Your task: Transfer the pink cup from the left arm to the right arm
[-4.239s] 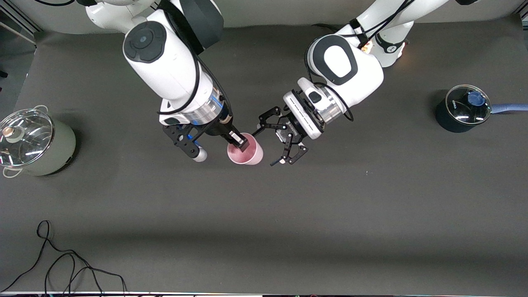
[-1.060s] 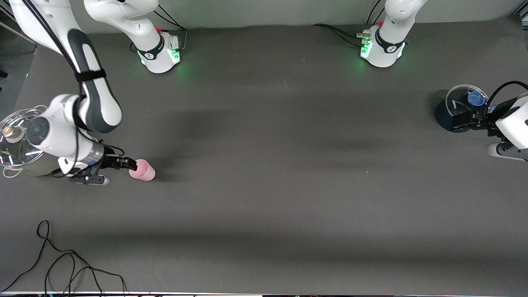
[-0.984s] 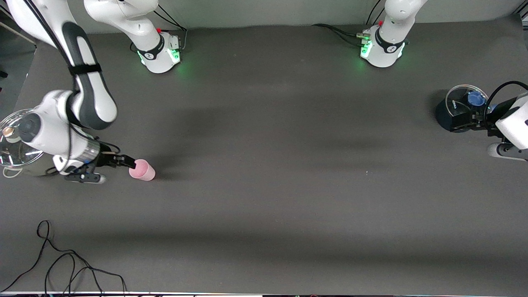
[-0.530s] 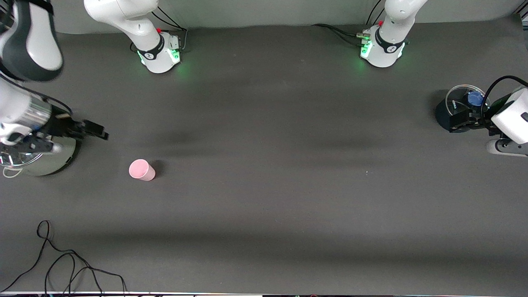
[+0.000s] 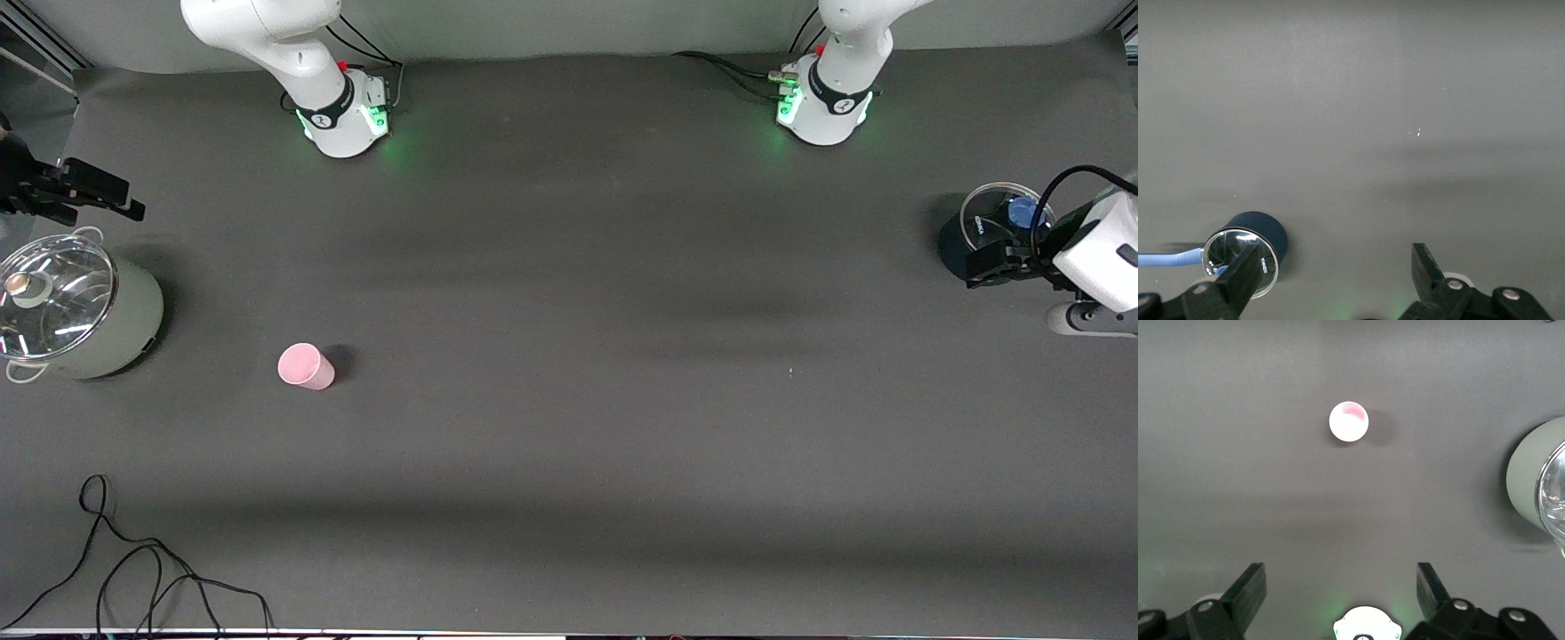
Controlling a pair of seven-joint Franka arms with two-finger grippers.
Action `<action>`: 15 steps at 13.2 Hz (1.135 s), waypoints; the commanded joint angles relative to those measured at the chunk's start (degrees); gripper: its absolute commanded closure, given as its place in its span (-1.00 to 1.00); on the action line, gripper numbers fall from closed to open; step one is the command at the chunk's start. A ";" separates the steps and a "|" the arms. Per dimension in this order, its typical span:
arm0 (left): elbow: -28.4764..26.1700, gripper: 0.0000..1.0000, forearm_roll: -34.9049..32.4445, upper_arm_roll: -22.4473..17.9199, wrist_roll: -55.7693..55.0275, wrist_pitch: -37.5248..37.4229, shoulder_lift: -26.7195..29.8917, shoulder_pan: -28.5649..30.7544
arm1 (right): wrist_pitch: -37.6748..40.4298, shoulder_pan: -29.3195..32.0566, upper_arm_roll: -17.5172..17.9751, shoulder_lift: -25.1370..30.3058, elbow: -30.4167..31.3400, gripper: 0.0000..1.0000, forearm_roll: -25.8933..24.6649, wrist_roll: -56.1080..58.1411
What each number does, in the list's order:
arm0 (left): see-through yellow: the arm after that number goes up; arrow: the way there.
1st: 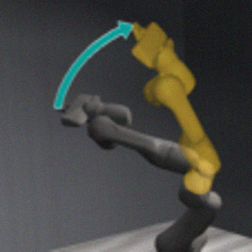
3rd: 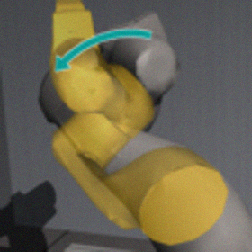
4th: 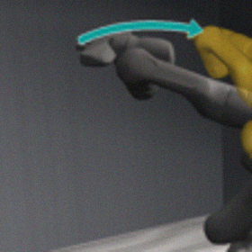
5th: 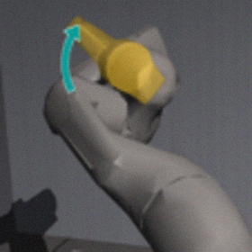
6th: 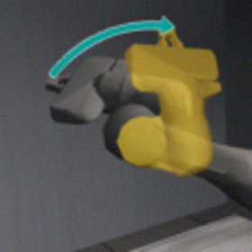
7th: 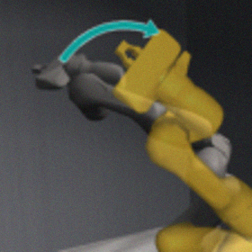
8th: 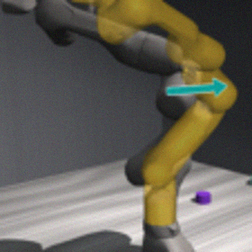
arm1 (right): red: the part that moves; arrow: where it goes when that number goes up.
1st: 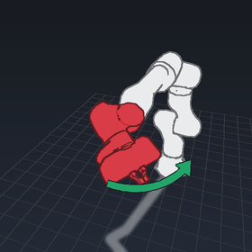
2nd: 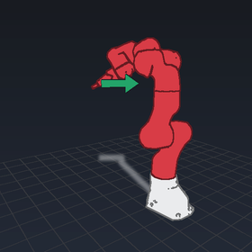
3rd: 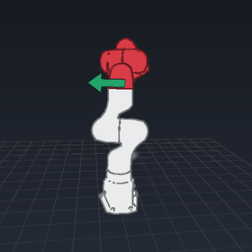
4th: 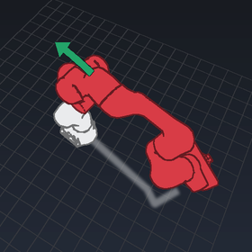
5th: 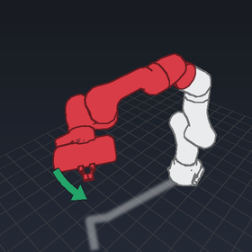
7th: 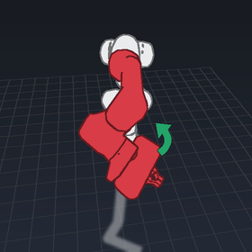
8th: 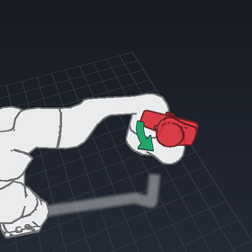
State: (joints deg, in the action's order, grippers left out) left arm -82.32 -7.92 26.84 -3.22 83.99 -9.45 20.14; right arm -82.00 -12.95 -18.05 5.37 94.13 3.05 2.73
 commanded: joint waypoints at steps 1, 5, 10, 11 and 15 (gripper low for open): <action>-5.12 -1.00 3.15 -15.00 0.93 2.75 5.04 -13.05 | 0.70 -0.06 -0.67 -3.35 -1.84 -0.99 -0.85 -0.71; -10.85 -1.00 4.31 -25.95 2.87 6.28 8.66 -23.91 | 0.70 -0.24 -0.76 -3.26 -1.49 -0.99 -0.94 -0.71; -10.41 -1.00 6.86 -25.87 6.38 4.00 10.24 -23.56 | 0.79 1.33 0.11 -3.61 -1.75 -0.99 -1.38 -0.63; -10.06 -1.00 7.04 -25.70 6.38 3.99 10.24 -23.30 | 0.70 3.61 2.47 -3.79 -1.84 -0.99 -1.47 -0.45; -9.00 -1.00 9.41 -23.59 6.38 4.26 9.71 -20.23 | -3.51 6.01 9.17 -6.93 -5.42 -0.99 -6.30 -0.89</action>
State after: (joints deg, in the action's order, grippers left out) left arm -91.01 0.22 2.23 2.27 88.32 -0.62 -1.59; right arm -84.49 -7.39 -11.13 1.95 93.37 -1.19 2.69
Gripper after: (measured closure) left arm 0.000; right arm 0.000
